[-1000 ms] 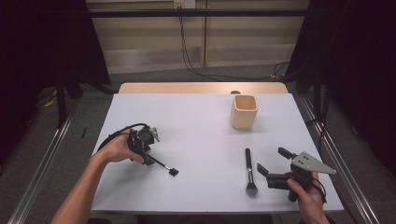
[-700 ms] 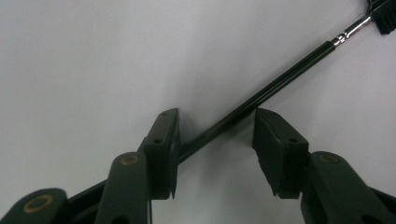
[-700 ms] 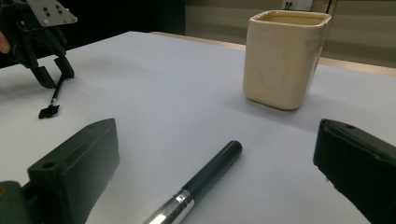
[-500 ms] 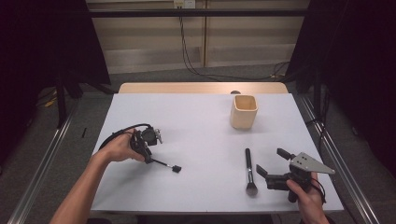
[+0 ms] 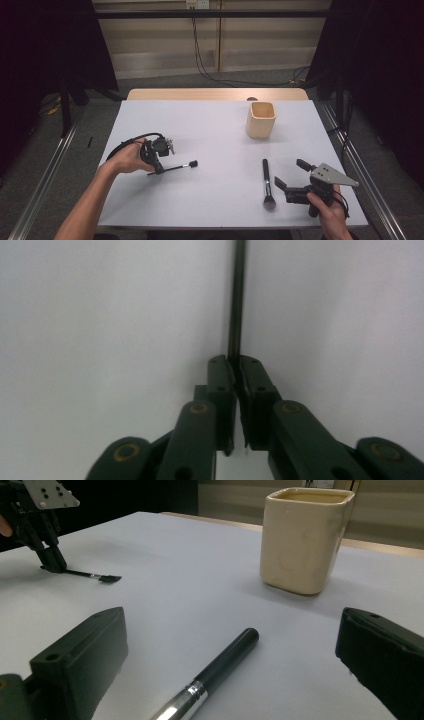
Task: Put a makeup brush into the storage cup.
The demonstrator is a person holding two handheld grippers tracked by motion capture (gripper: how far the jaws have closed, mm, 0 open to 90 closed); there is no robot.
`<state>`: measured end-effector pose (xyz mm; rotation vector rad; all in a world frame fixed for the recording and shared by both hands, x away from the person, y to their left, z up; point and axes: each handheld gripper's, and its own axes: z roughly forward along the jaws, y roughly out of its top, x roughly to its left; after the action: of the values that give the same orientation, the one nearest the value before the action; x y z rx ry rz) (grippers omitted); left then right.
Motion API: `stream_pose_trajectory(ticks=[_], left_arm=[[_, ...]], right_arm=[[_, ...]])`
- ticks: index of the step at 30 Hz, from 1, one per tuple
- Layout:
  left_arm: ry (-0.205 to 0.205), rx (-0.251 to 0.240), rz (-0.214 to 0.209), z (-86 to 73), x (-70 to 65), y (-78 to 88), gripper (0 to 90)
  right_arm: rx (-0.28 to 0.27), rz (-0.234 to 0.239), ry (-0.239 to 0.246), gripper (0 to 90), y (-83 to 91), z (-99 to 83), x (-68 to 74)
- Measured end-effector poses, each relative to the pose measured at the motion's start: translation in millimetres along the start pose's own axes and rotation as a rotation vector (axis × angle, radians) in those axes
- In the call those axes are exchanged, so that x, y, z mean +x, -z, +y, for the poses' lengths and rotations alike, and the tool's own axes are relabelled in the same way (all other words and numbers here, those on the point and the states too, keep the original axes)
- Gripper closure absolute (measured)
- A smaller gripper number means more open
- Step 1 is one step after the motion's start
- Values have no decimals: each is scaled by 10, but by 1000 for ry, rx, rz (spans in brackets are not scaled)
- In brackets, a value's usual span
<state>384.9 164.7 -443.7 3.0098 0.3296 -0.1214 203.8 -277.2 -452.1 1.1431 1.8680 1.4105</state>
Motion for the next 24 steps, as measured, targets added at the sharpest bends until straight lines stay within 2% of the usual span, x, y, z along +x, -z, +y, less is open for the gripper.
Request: stream_pose_trajectory(ticks=[5, 6, 12, 14, 16, 20, 24], left_arm=[[-5, 2, 0, -5, 6, 5, 858], [6, 0, -15, -9, 12, 11, 858], [33, -26, -1, -47, 6, 24, 860], [64, -65, -7, -99, 14, 31, 860], [71, -75, -13, -111, 17, 31, 860], [128, -121, -27, -160, 29, 32, 860], [152, -160, -24, -182, 28, 54, 859]], right_arm=[[1, -2, -1, 0, -2, -1, 1], [2, -2, 0, 0, -2, -2, -1], [3, -1, 2, 0, -1, -3, -1], [3, -1, 2, 0, -3, -2, 1], [3, 0, 3, 0, -4, -2, 1], [3, -1, 3, 0, -4, -2, 1], [3, -2, 2, 0, -2, -1, 2]])
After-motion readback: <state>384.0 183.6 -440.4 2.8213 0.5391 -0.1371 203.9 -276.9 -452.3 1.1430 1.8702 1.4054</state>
